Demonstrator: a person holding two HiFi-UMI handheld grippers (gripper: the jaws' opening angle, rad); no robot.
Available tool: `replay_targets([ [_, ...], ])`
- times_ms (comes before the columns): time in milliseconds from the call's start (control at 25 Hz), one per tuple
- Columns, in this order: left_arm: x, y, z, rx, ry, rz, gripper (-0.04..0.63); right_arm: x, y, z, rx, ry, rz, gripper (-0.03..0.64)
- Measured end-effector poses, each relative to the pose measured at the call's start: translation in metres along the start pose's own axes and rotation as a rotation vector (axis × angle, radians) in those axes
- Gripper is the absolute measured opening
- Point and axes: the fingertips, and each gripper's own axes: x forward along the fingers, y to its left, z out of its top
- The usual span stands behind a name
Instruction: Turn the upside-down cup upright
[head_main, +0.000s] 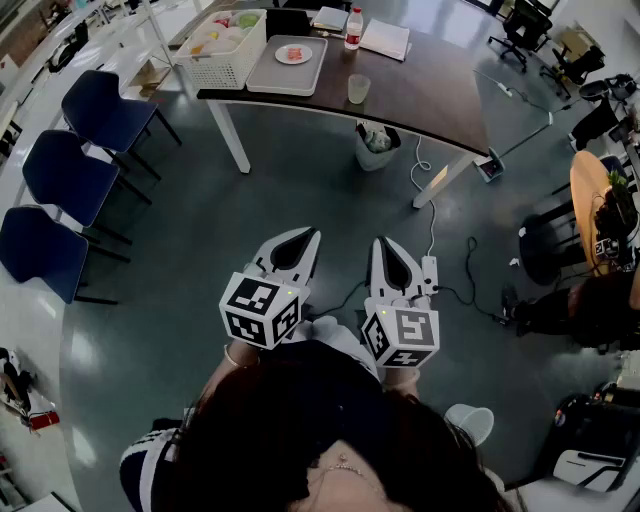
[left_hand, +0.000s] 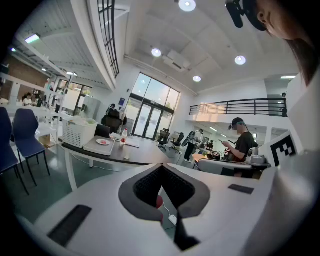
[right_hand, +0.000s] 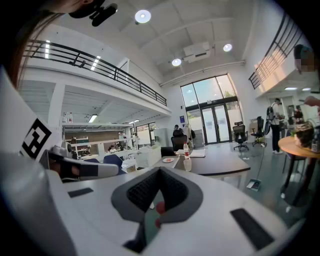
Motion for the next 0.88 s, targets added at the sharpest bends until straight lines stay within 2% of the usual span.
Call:
replay_targets([
  [480, 0.015, -0.010, -0.006, 0.004, 0.018, -0.002, 0.000, -0.002, -0.015, 0.002, -0.006, -0.014, 0.010, 0.015],
  [880, 0.036, -0.009, -0.006, 0.015, 0.012, 0.043, 0.002, 0.009, -0.039, 0.011, -0.033, -0.057, 0.032, 0.015],
])
